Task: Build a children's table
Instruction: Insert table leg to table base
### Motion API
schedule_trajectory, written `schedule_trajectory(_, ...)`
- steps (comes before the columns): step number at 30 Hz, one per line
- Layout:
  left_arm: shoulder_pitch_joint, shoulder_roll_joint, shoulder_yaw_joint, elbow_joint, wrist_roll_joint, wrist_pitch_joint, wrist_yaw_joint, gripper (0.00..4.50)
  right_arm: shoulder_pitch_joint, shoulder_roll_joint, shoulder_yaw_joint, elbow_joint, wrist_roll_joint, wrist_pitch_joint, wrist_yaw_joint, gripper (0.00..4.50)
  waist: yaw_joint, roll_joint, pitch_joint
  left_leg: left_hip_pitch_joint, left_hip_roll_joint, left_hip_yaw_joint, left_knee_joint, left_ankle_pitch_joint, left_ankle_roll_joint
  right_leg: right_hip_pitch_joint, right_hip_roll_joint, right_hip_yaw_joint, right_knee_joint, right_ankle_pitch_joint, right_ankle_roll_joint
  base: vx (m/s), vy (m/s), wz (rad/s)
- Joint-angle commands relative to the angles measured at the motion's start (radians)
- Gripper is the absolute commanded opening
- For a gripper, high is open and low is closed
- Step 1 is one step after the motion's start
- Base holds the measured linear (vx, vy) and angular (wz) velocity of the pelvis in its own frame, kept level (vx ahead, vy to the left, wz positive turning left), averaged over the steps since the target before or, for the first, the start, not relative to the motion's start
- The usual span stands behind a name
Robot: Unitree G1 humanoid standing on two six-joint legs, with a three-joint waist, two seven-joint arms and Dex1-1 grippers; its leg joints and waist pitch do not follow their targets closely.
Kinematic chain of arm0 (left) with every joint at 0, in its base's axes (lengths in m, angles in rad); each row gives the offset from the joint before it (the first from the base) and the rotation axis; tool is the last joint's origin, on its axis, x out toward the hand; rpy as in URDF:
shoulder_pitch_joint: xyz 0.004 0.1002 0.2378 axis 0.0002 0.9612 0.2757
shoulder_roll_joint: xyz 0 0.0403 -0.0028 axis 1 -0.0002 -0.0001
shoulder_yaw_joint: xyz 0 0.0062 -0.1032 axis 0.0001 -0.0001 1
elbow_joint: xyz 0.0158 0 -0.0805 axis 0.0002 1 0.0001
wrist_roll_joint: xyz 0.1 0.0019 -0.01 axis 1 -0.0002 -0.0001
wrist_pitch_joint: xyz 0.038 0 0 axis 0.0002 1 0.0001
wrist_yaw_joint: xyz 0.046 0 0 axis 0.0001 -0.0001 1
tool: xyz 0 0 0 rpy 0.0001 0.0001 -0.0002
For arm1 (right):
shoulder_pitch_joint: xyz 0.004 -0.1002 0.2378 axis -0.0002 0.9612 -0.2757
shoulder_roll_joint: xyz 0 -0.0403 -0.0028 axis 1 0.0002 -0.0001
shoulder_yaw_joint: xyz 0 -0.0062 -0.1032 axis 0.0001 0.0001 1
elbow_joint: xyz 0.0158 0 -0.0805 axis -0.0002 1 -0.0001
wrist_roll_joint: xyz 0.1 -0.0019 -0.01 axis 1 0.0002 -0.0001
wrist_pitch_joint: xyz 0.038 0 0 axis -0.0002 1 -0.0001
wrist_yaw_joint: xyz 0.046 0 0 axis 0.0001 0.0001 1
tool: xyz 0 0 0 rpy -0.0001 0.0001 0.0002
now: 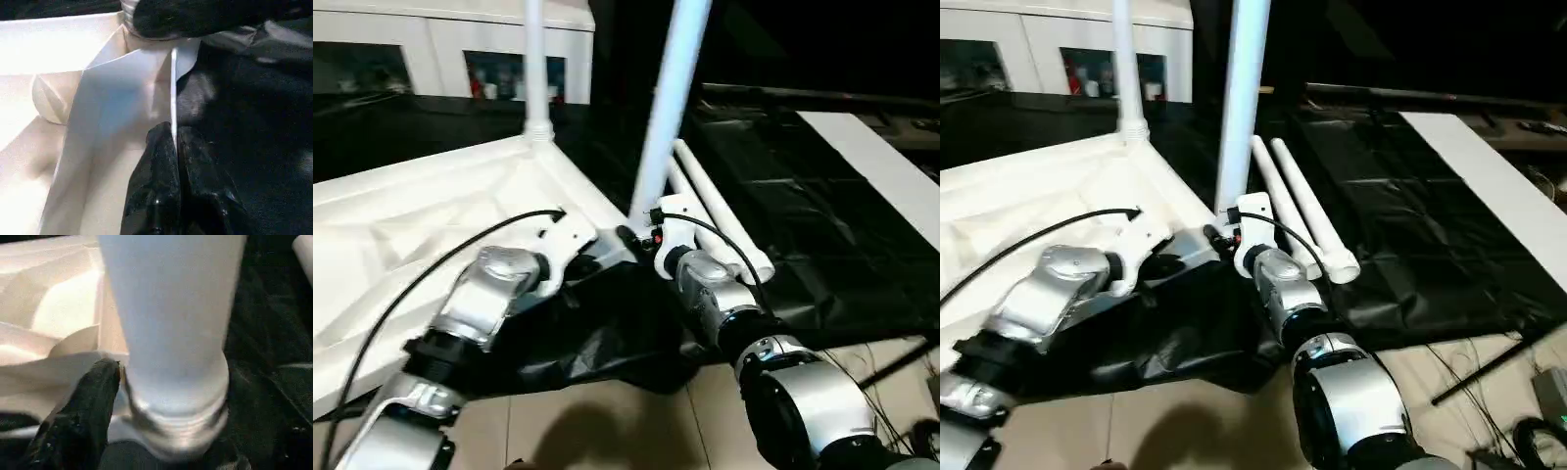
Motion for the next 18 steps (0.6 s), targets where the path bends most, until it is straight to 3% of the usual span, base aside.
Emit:
schedule_trajectory(1,0.012,0.014,-0.012,-0.003,0.025,-0.024,0.001,0.00,0.012,0.021,0.052,-0.009,-0.009,-0.003,0.116,3.82,0.001,0.019,-0.057,-0.003,-0.008,0.007,-0.063,-0.233,-0.021,0.037,-0.067,0.045,-0.085,-0.188,-0.143,0.000,0.000,0.00)
schedule_trajectory(4,0.034,0.063,-0.014,-0.018,0.018,-0.053,-0.065,0.00,0.031,-0.032,0.097,-0.045,-0.028,-0.021,0.238,3.90,-0.003,0.021,-0.060,-0.002,-0.007,0.008,-0.060,-0.206,-0.013,0.039,-0.066,0.045,-0.080,-0.128,-0.164,0.000,0.000,0.00)
schedule_trajectory(5,0.034,0.063,-0.014,-0.018,0.018,-0.053,-0.065,0.00,0.031,-0.032,0.097,-0.045,-0.028,-0.021,0.238,3.90,-0.008,0.020,-0.060,-0.008,-0.008,0.010,-0.059,-0.180,0.001,0.042,-0.062,0.045,-0.075,-0.072,-0.180,0.000,0.000,0.00)
schedule_trajectory(6,0.058,0.107,-0.019,-0.039,-0.007,-0.130,-0.157,0.00,0.051,-0.080,0.133,-0.082,-0.039,-0.032,0.353,3.90,-0.008,0.021,-0.061,-0.005,-0.009,0.010,-0.058,-0.173,0.006,0.043,-0.064,0.045,-0.075,-0.060,-0.191,0.000,0.000,0.00)
schedule_trajectory(7,0.058,0.107,-0.019,-0.039,-0.007,-0.130,-0.157,0.00,0.051,-0.080,0.133,-0.082,-0.039,-0.032,0.353,3.90,-0.007,0.021,-0.064,-0.007,-0.008,0.009,-0.056,-0.163,0.012,0.048,-0.065,0.045,-0.072,-0.041,-0.194,0.000,0.000,0.00)
schedule_trajectory(9,0.071,0.128,-0.022,-0.053,-0.021,-0.165,-0.203,0.00,0.057,-0.102,0.142,-0.094,-0.051,-0.041,0.406,3.90,-0.009,0.021,-0.068,-0.007,-0.008,0.013,-0.051,-0.109,0.036,0.045,-0.060,0.046,-0.060,0.065,-0.224,0.000,0.000,0.00)
schedule_trajectory(11,0.098,0.176,-0.034,-0.102,-0.056,-0.176,-0.305,0.00,0.067,-0.152,0.162,-0.121,-0.074,-0.067,0.492,3.90,-0.007,0.024,-0.069,-0.007,-0.009,0.013,-0.048,-0.086,0.046,0.045,-0.059,0.044,-0.055,0.114,-0.241,0.000,0.000,0.00)
schedule_trajectory(16,0.121,0.223,-0.048,-0.161,-0.103,-0.160,-0.407,0.00,0.069,-0.206,0.185,-0.147,-0.089,-0.082,0.592,3.90,-0.001,0.029,-0.064,0.000,-0.006,0.018,-0.048,-0.107,0.053,0.039,-0.058,0.046,-0.057,0.109,-0.259,0.000,0.000,0.00)
schedule_trajectory(18,0.128,0.228,-0.048,-0.180,-0.122,-0.158,-0.429,0.00,0.071,-0.213,0.191,-0.159,-0.083,-0.080,0.634,3.90,0.012,0.029,-0.064,0.004,-0.003,0.019,-0.051,-0.141,0.035,0.038,-0.059,0.046,-0.060,0.072,-0.253,0.000,0.000,0.00)
